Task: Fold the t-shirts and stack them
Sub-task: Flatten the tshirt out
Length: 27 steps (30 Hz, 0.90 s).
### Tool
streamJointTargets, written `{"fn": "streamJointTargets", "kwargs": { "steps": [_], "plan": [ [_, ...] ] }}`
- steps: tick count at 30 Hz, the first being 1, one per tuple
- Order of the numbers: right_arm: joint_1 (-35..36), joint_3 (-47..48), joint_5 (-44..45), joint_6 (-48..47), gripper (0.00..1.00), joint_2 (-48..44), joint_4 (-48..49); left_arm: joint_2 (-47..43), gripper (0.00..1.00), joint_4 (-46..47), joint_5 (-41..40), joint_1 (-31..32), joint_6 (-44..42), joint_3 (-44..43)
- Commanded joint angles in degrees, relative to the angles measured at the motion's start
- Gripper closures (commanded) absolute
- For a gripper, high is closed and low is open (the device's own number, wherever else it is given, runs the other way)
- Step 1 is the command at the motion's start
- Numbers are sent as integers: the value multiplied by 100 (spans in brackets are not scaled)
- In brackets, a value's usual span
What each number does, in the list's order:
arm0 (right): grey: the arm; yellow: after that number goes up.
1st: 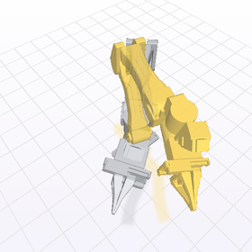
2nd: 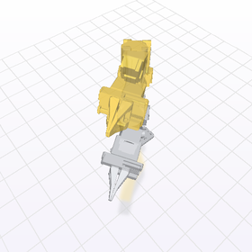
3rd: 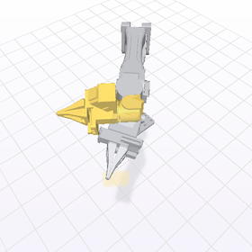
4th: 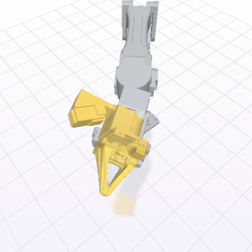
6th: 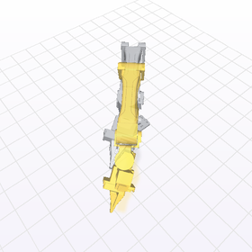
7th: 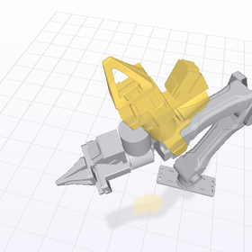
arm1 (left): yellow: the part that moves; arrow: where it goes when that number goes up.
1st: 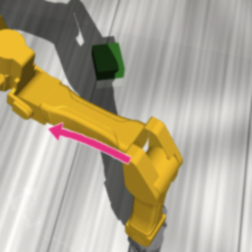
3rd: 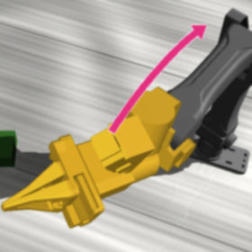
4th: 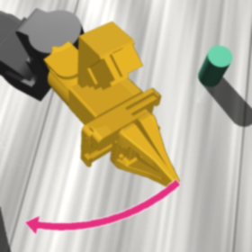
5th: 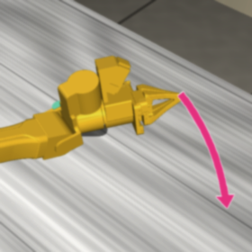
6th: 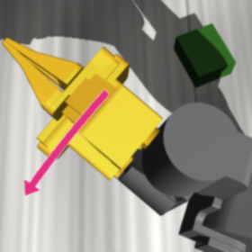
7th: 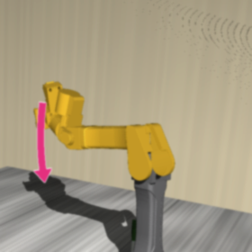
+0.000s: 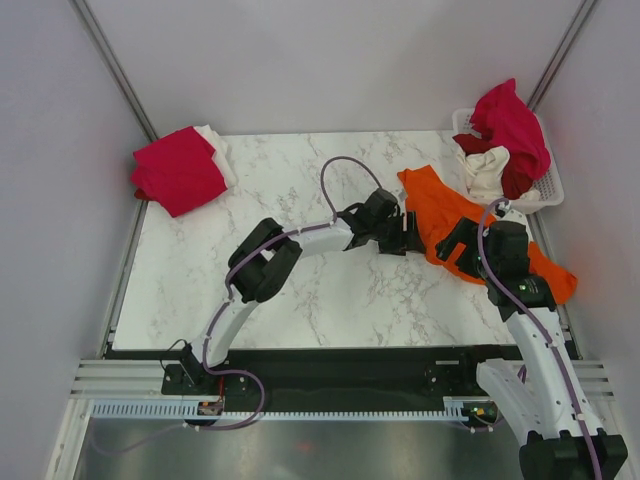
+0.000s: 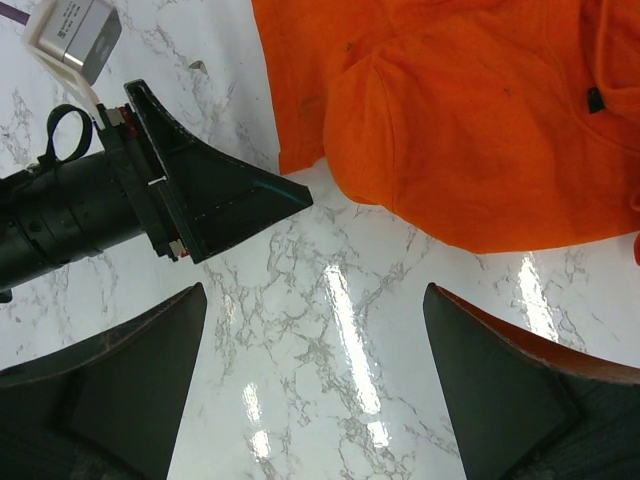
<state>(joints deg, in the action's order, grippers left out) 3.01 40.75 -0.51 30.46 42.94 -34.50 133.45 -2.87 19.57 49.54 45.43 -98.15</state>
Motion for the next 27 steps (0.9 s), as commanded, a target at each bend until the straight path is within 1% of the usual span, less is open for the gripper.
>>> {"fn": "streamJointTargets", "kwargs": {
  "steps": [1, 4, 10, 15, 19, 23, 24, 25, 27],
  "plan": [
    [-10, 100, -72, -119, 2, 30, 58, 331, 28, 103, -120, 47, 361, -345],
    [-10, 91, -107, -110, 2, -13, 49, 524, 30, 85, -120, 56, 449, -512],
    [-10, 82, -142, -136, 2, -58, 49, 612, 32, -37, -322, 56, 511, -653],
    [-10, 91, -168, -145, 2, -31, 40, 472, 32, -187, -691, -49, 625, -530],
    [-10, 73, -195, -154, 2, -49, 40, -37, 32, -240, -1200, -32, 248, -188],
    [-2, 73, -195, -172, 2, -22, 57, -503, 32, -459, -1939, 29, -464, -152],
    [-10, 73, -203, -180, 2, -5, 58, -504, 31, -616, -1940, 38, -561, -187],
    [-10, 73, -204, -181, 2, 13, 58, -478, 31, -705, -2166, 47, -692, -309],
    [-19, 65, -204, -181, 2, 13, 66, -329, 31, -828, -2177, 56, -737, -415]
  ]
}}
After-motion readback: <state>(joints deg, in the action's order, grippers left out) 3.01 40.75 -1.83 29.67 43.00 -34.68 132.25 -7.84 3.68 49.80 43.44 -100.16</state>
